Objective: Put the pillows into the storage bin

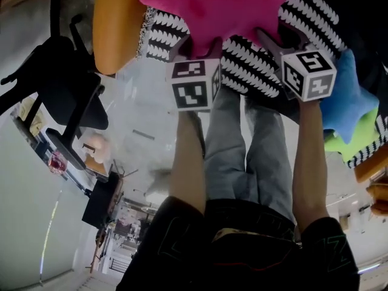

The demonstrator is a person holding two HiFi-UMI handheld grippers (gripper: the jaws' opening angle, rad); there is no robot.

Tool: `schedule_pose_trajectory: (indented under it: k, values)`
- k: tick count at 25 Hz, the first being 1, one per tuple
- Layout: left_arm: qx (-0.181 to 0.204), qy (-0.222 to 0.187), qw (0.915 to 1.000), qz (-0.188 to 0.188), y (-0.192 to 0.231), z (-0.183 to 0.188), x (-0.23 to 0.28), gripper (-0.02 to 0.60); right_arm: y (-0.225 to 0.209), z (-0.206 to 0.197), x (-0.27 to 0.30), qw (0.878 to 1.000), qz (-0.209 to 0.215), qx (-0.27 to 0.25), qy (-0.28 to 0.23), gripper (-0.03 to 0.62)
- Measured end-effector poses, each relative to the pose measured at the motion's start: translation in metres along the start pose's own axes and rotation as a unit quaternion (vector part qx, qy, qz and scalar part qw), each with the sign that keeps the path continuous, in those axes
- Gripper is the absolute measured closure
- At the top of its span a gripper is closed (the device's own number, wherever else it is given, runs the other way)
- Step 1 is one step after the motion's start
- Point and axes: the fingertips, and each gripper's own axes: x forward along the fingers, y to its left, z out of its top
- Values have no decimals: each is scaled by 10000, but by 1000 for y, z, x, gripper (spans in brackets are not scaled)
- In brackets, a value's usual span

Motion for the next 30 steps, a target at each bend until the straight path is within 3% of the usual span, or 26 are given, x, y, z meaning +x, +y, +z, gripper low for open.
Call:
schedule_pose_trajectory:
  k: [7,15,22,27,30]
  values:
    - [-862,-360,9952,279,-25,-50,-42,330,28,-17,-32,9962,313,-781,227,408]
    - [-1810,-499,9802,623,-29,-136,-74,328,78,-66,-33,9828,849,-1527,601,410]
    - [-2598,-756,9582,928,0,-208,-102,328,145,-97,-9,9580,1336,-2393,846,410]
    - [-3419,-857,9285,1168,22,-276,-130,327,210,-131,10,9303,1782,-2942,1271,410]
    - [-3593,-979,9202,1207,39,-295,-132,325,230,-139,27,9200,1893,-3146,1372,410]
